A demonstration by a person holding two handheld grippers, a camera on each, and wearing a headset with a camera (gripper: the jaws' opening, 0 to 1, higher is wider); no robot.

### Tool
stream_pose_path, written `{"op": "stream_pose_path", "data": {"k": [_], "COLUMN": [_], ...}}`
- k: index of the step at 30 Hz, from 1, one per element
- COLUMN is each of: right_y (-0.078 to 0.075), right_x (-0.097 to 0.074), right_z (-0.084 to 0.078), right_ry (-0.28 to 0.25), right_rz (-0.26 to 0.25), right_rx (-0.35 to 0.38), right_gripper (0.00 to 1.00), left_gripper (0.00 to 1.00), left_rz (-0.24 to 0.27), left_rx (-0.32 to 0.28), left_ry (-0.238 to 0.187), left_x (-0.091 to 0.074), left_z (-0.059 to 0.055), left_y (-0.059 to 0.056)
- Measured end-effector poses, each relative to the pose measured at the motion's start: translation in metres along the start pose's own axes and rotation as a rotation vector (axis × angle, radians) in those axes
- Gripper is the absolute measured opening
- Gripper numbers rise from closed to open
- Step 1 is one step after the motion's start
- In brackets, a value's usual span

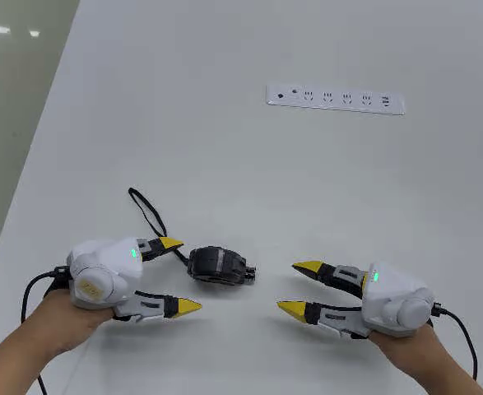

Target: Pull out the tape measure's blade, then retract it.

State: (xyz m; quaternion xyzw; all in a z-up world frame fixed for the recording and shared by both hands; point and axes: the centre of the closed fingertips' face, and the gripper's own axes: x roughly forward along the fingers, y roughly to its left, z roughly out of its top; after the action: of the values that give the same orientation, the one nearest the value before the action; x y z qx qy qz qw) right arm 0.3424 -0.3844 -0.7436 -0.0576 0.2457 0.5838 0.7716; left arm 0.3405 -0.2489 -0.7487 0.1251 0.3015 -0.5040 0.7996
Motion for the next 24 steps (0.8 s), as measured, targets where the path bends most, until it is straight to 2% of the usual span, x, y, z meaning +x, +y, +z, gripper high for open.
{"op": "stream_pose_path", "data": {"k": [24], "right_y": [-0.007], "right_x": [0.016], "right_z": [0.0], "right_ry": [0.009], "right_rz": [0.026], "right_rx": [-0.012], "right_gripper": [0.38], "left_gripper": [0.53], "left_rz": [-0.027], "left_rx": [0.025], "left_ry": [0.011], "left_x": [0.015], "left_z": [0.003], "left_y": [0.006]}}
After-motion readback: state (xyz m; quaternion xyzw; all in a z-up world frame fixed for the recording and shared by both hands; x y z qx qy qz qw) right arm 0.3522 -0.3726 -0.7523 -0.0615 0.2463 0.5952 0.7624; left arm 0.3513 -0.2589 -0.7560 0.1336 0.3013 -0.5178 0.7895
